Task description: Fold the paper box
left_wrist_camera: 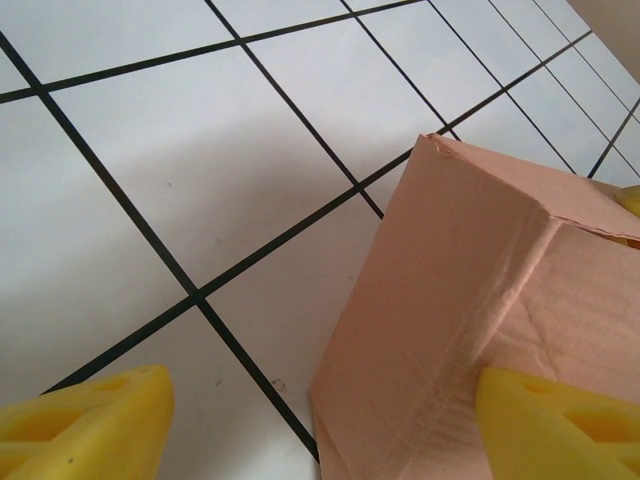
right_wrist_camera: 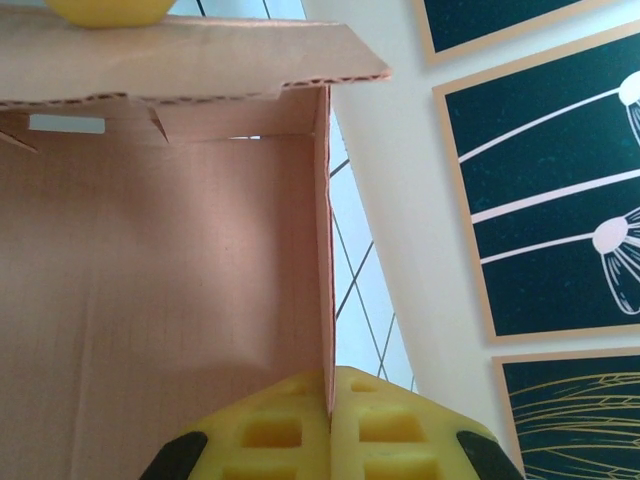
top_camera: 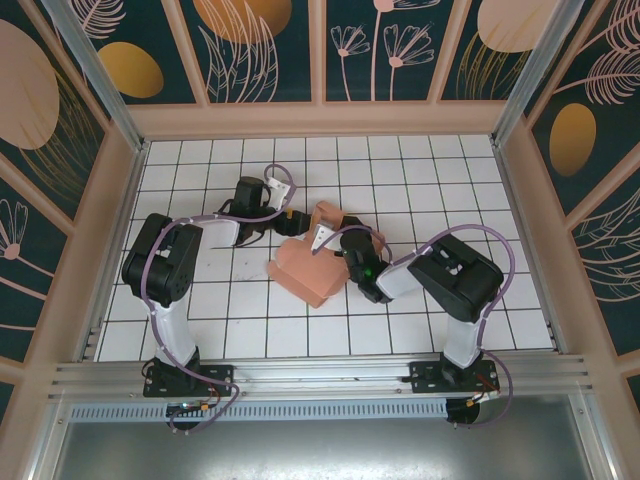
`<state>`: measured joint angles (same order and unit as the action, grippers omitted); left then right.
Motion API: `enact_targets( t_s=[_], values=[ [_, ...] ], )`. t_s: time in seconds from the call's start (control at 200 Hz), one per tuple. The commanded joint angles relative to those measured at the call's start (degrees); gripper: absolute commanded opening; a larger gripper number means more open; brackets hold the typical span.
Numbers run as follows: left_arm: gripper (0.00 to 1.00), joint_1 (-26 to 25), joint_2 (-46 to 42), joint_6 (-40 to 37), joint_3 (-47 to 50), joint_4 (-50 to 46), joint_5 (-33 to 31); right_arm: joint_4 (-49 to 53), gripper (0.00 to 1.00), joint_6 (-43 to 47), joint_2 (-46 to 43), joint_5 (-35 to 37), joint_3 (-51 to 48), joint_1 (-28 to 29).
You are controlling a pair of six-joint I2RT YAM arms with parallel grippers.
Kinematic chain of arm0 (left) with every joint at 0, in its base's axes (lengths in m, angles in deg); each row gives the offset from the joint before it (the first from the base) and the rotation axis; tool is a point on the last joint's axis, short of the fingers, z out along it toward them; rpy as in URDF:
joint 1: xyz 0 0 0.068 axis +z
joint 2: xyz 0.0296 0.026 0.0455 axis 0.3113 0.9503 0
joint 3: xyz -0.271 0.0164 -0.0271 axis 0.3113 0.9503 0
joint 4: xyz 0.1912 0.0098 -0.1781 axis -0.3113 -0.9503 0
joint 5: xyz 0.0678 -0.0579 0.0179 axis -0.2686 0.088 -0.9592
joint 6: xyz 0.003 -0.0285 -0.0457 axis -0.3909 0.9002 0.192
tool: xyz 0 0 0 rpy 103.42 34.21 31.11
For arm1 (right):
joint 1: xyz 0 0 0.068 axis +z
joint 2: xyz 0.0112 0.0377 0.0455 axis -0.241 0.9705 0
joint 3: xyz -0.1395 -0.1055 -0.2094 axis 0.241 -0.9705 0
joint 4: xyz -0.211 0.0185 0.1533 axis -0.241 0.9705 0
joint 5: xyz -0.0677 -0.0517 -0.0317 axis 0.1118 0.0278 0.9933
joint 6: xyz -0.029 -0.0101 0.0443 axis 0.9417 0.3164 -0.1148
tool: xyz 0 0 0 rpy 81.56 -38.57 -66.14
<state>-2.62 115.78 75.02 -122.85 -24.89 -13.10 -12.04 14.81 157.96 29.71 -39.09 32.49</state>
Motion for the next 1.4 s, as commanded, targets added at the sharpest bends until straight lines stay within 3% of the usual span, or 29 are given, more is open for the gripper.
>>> enact_targets(
  t_s=[0.0,0.536,1.001,1.251,1.396],
  values=[
    [0.80,-0.54,-0.16,-1.70,-0.16,0.15,1.85,3.46,0.00,-4.08,-2.32,-2.06,1.76,-0.44],
    [0.82,-0.52,-1.39,-2.18,0.60,1.23,6.56,5.54,0.00,-5.38,-1.87,-2.96,2.38,-0.73],
    [0.86,-0.52,-1.73,-2.67,0.70,0.78,2.59,11.40,0.00,-9.95,-3.49,-4.22,3.56,-0.71],
    [0.75,-0.52,1.20,-3.27,-2.71,-2.58,-1.24,15.60,0.00,-13.12,-4.89,-6.14,5.42,-0.82],
    [0.80,-0.52,0.07,-3.34,-2.05,-1.71,-0.30,20.25,0.00,-15.22,-5.42,-7.24,7.23,-1.08]
  ],
)
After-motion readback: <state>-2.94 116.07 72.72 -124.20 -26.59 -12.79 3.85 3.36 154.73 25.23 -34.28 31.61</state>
